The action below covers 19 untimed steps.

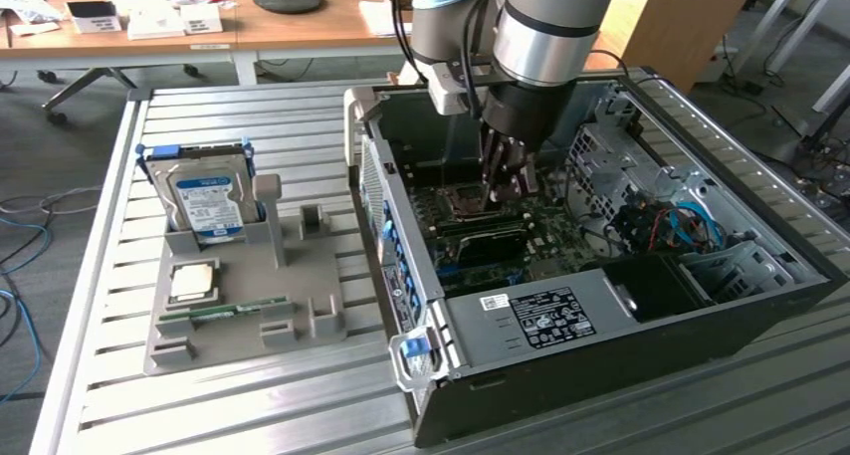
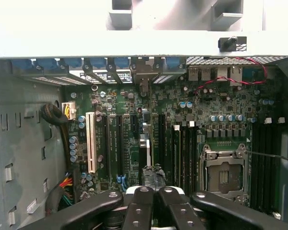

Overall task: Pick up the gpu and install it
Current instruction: 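Press down on the gpu until it lock into place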

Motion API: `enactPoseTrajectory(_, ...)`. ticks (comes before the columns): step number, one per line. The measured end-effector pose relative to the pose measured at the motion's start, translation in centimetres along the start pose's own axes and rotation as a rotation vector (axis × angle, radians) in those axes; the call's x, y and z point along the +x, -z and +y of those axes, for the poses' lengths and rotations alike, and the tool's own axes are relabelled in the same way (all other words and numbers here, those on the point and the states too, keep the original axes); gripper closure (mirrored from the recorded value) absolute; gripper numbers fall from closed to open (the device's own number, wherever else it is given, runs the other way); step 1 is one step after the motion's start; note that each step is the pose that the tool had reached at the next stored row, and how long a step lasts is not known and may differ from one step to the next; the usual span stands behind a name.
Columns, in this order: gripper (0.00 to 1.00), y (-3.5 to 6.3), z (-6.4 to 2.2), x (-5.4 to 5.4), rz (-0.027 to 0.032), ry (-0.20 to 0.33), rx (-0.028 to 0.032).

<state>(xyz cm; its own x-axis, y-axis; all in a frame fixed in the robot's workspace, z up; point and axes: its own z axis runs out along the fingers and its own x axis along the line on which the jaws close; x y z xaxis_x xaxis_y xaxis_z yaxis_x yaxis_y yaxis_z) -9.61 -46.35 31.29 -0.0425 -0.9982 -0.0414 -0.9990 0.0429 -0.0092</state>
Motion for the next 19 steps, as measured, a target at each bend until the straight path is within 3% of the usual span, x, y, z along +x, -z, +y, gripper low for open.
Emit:
enactPoseTrajectory(6,0.89,0.0,0.04,0.0,0.0001,0.0,0.0)
enactPoseTrajectory(12,0.89,-0.08,0.67,0.0,-0.0006,-0.001,0.0003)
enactPoseTrajectory(19,0.89,-0.84,0.76,-0.05,-0.0007,-0.005,0.0005)
